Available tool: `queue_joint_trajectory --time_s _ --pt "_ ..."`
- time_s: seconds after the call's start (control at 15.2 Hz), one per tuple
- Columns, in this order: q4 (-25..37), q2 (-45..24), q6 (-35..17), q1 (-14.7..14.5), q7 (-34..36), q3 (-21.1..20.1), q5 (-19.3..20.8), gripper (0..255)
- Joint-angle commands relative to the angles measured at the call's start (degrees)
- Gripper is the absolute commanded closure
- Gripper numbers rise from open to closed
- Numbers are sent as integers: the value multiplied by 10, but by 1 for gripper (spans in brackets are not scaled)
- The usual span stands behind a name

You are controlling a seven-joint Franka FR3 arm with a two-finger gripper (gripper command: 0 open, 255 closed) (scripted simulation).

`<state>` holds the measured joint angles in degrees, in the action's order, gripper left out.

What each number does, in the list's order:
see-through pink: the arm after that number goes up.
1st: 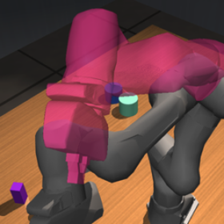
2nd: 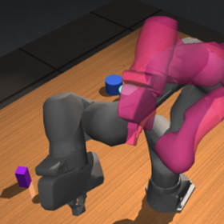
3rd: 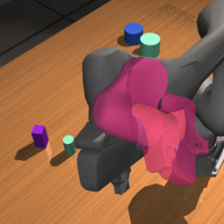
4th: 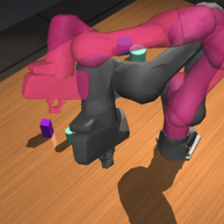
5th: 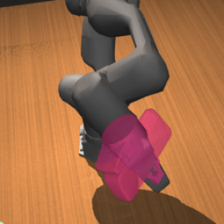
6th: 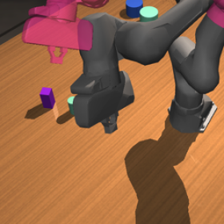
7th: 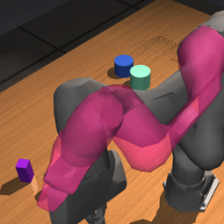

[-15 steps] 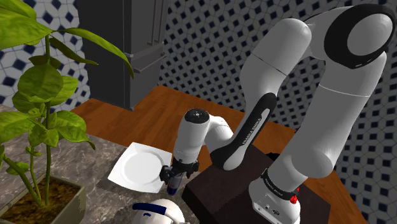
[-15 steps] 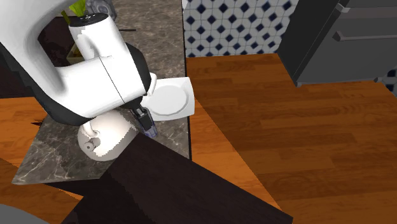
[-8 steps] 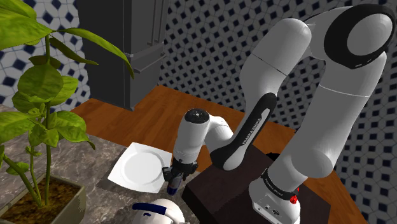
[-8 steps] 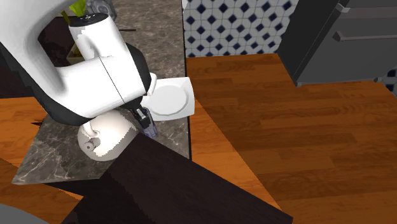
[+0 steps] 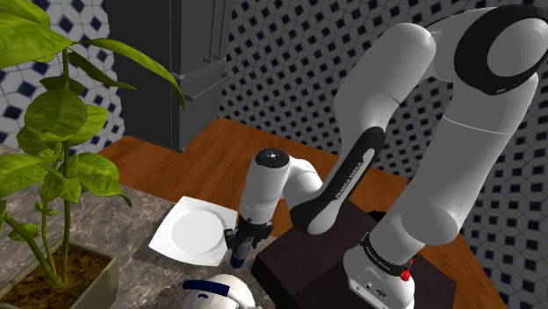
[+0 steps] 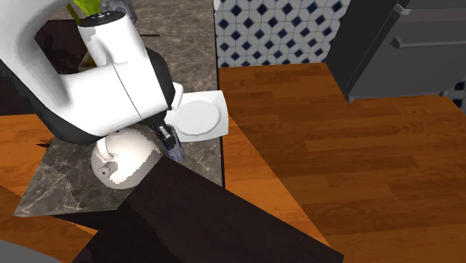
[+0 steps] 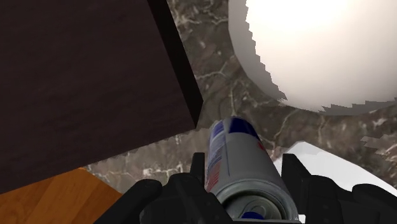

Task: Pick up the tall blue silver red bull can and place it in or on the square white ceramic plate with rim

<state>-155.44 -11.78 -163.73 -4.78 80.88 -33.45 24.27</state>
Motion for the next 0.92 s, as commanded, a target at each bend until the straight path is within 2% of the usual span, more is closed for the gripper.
queue_joint_trajectory --time_s 0.0,0.2,0.4,0.59,0.86 --pt "-7 22 11 23 -32 -32 -44 255" --pt "-15 61 32 54 -91 -81 -125 255" --pt "-18 103 57 67 -153 -114 -212 255" --pt "-19 145 87 60 -206 -122 -287 255" --pt "-15 197 131 38 -254 -113 -354 255"
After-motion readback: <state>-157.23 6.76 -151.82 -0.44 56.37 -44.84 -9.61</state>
